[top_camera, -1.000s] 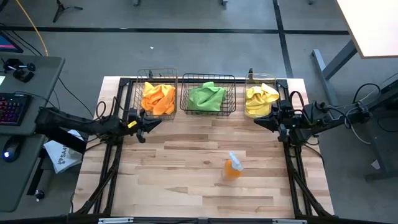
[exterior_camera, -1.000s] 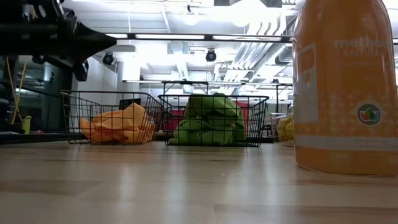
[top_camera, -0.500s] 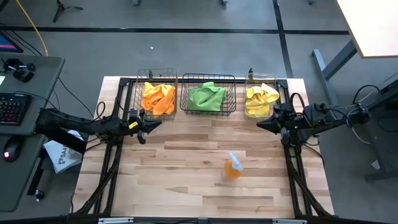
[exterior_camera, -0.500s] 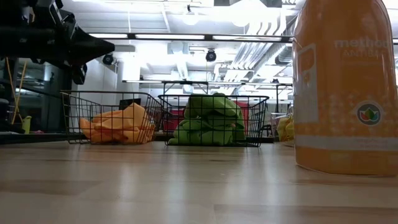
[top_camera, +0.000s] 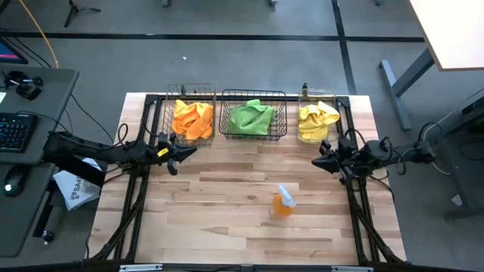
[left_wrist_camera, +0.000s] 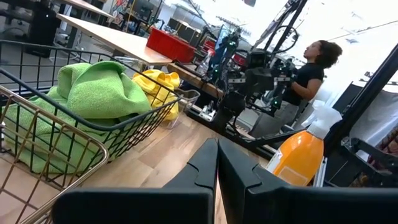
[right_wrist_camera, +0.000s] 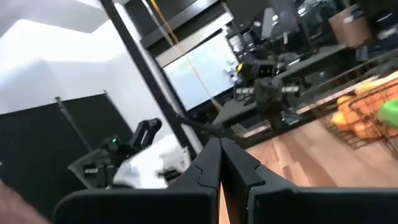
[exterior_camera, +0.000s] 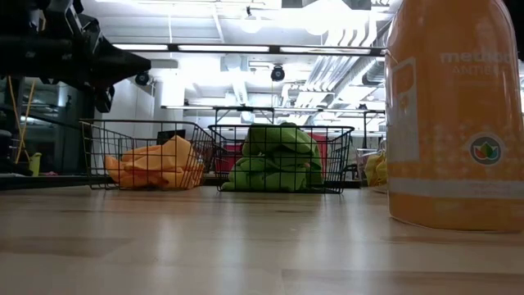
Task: Sort microfiber towel by color & place in baskets
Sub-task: Return to Home Position
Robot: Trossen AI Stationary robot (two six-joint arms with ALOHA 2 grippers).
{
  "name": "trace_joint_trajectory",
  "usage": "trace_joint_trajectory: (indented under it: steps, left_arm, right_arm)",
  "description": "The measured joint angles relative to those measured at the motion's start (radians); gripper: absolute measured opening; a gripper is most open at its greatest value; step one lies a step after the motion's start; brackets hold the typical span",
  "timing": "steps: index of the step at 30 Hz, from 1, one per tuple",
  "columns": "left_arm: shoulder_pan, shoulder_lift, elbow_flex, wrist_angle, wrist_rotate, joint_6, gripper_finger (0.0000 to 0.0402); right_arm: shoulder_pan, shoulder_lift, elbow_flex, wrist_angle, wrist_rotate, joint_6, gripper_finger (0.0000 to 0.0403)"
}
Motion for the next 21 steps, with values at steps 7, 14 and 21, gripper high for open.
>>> trace_joint_trajectory:
  steps: [7,14,21]
  left_arm:
    - [0.000,0.000,0.000,-0.002,0.001,0.000,0.0000]
    - [0.000,0.000,0.000,-0.006,0.001,0.000,0.0000]
    - [0.000,0.000,0.000,-0.005,0.000,0.000,0.0001]
  right_arm:
    - [-0.087,-0.043,-0.066,0.007,-0.137,-0.045,0.0000]
    - [-0.124,-0.044,-0.066,-0.070,-0.157,-0.252,0.0000]
    - [-0.129,-0.033,-0.065,-0.186,-0.106,-0.304,0.0000]
